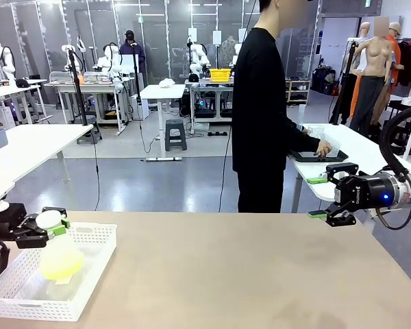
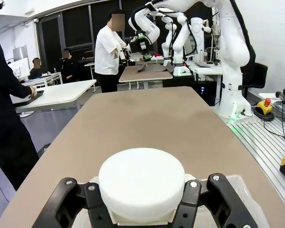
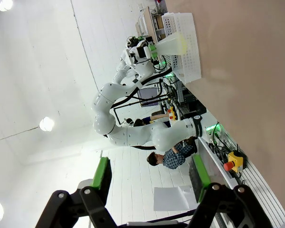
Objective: Prepare the solutions needed for the experiment.
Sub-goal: When the human places the Big flask in the center of the table, pick up the Big flask and place it in the left Organizing basket.
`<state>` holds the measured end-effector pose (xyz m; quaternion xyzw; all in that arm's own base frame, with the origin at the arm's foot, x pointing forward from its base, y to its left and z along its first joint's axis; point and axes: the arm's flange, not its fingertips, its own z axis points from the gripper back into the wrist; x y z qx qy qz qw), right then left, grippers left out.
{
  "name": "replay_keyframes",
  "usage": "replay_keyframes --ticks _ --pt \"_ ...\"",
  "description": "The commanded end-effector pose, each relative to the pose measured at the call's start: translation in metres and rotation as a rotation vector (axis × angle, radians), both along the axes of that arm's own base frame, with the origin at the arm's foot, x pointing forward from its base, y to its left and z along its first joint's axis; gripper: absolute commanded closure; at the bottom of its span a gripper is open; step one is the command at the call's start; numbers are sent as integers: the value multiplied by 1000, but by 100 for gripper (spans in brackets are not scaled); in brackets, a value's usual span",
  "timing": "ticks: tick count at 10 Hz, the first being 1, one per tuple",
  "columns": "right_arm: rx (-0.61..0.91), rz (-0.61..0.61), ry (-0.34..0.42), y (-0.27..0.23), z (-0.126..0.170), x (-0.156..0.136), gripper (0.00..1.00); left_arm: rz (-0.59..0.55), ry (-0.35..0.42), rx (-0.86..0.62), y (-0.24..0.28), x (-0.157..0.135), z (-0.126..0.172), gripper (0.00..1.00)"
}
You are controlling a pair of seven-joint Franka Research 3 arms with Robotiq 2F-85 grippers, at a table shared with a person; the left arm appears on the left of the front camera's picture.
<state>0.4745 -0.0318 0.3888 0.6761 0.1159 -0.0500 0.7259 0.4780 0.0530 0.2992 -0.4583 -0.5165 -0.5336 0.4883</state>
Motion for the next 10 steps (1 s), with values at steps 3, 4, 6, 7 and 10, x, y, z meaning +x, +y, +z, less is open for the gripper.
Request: replay_keyframes --ticks 3,4,6,7,10 --pt "-2 -3 -5 1 2 -2 17 -5 -30 1 1 1 -27 100" --pt "-2 -3 -5 1 2 -2 17 -7 -22 2 2 2 -32 100" --pt "-2 -3 -5 1 2 -2 17 6 -2 -2 4 5 -37 100" --pt "-2 -3 -5 1 2 -2 17 8 8 -9 7 5 -39 100" --pt "-2 -3 -5 1 2 -2 17 9 33 -26 10 7 -46 100"
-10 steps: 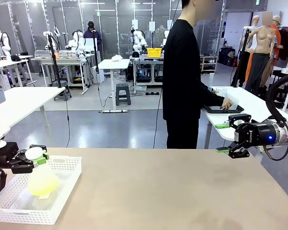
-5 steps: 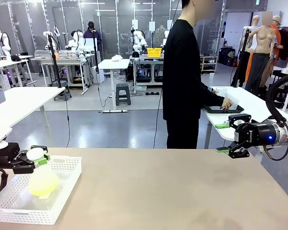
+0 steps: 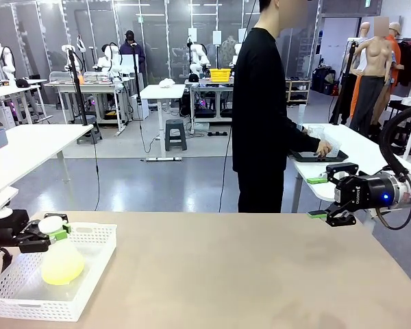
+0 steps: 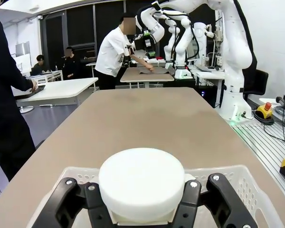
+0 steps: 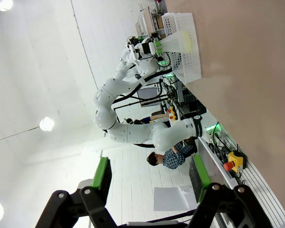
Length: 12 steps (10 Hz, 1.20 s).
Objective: Prepare the solutions needed for the experiment.
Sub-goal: When the human places the Big flask in the center of the table, pick up the Big flask and place it in the left Organizing basket.
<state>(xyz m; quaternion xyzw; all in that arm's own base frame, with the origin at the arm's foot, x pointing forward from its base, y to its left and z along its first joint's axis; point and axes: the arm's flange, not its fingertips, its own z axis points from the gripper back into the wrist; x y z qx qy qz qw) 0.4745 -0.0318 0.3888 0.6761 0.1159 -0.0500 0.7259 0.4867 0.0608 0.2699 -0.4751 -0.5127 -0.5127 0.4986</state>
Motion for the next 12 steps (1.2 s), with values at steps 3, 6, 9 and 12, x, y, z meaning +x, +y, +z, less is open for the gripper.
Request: replay_keyframes --ticks 3,6,9,12 --pt "-2 -3 -5 1 2 -2 17 -15 15 -20 5 0 -18 44" --pt "-2 -3 -5 1 2 -2 17 -7 26 -9 9 0 -16 19" --pt "-2 -3 -5 1 2 -2 17 25 39 -2 18 -2 -14 0" --pt "-2 -3 -5 1 2 -2 17 28 42 -12 17 -3 -15 0"
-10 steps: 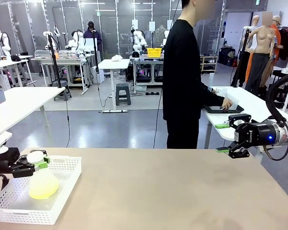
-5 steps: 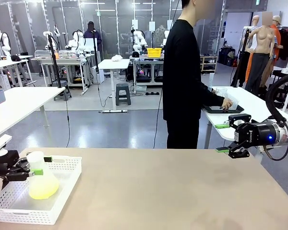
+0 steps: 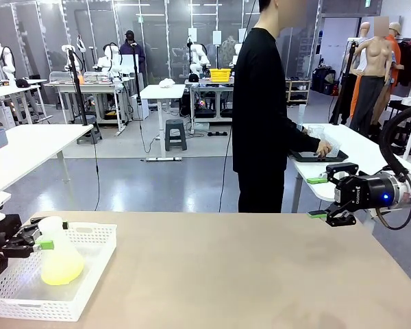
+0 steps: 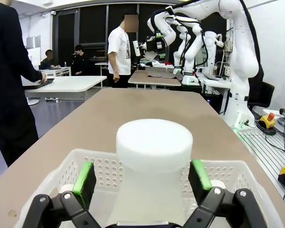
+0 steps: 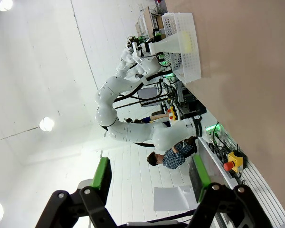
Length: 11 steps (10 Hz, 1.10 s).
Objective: Prepare the solutions needed for the experiment.
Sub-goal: When the human places the Big flask in the center of the table, pick up the Big flask and place it in the left Organizing basket.
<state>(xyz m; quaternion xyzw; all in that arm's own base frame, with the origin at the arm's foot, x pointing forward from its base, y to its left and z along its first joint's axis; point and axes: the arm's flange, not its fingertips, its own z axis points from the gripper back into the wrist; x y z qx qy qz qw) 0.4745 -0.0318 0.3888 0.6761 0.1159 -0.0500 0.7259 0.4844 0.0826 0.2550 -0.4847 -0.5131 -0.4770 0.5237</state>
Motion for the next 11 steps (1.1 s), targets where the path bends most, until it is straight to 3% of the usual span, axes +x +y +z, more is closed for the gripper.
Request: replay_keyframes --ticks 1,8,10,11 --pt "-2 -3 -5 1 2 -2 17 -24 -27 10 -5 -1 0 0" --pt "-2 -3 -5 1 2 -2 17 -10 -11 2 -4 0 0 0" --pt "-2 -3 -5 1 2 -2 17 7 1 58 30 -4 23 0" --pt "-2 -3 -5 1 2 -2 17 25 63 82 45 -9 30 0"
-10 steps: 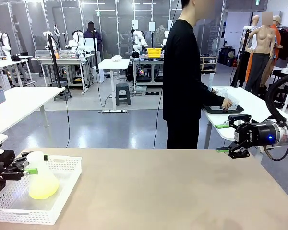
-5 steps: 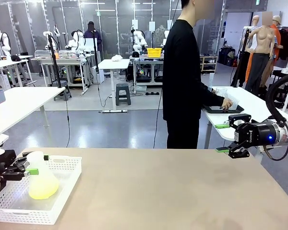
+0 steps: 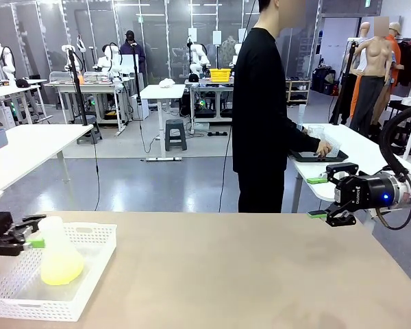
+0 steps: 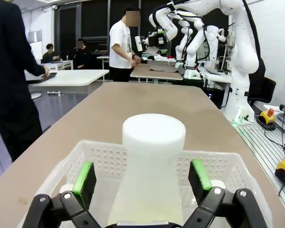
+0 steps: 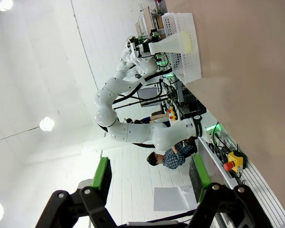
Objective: Prepare the solutions needed for the experiment.
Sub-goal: When the human places the Big flask in the center of the table, pick up the Big flask and place it in the left Organizing basket.
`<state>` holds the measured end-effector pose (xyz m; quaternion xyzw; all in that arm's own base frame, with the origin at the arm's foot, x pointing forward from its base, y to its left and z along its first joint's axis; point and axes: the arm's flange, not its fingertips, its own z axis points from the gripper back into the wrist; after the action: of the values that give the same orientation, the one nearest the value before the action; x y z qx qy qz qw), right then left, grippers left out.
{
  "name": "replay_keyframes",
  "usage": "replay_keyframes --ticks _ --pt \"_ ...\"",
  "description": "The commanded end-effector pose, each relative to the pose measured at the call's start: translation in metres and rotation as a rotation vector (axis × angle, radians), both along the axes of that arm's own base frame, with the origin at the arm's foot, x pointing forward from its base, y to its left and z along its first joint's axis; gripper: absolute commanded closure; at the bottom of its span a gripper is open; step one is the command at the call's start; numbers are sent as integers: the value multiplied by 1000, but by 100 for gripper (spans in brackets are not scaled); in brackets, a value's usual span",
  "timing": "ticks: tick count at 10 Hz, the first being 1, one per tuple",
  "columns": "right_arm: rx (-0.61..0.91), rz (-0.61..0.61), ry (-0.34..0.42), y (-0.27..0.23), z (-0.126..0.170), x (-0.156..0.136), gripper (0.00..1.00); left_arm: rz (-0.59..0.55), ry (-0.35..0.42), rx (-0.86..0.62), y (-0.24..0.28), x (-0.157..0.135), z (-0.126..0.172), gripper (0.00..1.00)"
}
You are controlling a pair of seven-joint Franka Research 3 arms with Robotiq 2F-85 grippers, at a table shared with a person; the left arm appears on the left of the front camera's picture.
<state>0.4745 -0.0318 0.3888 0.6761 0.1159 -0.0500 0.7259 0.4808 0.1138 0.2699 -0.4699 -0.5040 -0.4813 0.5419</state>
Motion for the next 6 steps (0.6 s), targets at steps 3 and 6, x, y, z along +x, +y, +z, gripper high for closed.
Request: replay_keyframes --ticks 3,6 --pt "-2 -3 -5 1 2 -2 17 -26 282 -39 35 -18 36 0" --pt "-2 -3 -5 1 2 -2 17 -24 542 -42 40 -40 84 0"
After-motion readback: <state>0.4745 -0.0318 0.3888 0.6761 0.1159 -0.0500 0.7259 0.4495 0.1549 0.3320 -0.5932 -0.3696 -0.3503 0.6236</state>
